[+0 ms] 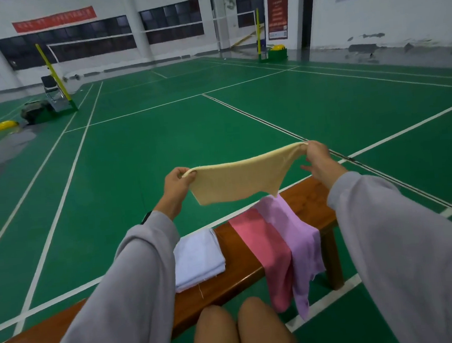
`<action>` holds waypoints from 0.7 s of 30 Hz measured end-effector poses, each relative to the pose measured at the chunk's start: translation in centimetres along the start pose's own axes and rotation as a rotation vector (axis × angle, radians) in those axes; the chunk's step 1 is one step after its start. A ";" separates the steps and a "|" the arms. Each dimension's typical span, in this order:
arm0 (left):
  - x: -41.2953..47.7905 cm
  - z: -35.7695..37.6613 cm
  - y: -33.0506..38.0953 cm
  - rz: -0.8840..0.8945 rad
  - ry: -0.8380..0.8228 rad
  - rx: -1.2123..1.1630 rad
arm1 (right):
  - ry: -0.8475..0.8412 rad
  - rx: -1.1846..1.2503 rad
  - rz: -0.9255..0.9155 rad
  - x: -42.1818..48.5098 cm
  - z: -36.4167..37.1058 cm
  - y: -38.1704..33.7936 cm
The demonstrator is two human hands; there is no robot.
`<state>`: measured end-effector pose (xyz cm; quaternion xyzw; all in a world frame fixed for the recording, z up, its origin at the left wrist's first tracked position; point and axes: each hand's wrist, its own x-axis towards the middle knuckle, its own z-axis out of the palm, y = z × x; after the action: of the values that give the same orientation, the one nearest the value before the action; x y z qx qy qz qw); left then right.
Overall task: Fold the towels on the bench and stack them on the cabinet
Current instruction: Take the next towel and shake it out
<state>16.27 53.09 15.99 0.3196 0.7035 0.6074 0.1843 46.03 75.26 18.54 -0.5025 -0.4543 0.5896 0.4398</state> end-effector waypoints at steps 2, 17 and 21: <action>-2.9 0.1 -2.0 -0.074 -0.066 0.013 | 0.034 0.015 0.058 -1.7 -1.9 2.4; -12.5 -1.9 -8.7 -0.259 -0.452 0.529 | -0.036 -0.542 0.204 -6.2 -7.4 16.0; -10.6 -1.1 -8.3 -0.127 -0.298 0.613 | -0.059 -0.595 0.162 -3.7 -6.3 16.2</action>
<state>21.41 44.69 6.72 0.4009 0.8370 0.3019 0.2181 51.68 69.03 2.93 -0.6262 -0.5781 0.4783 0.2117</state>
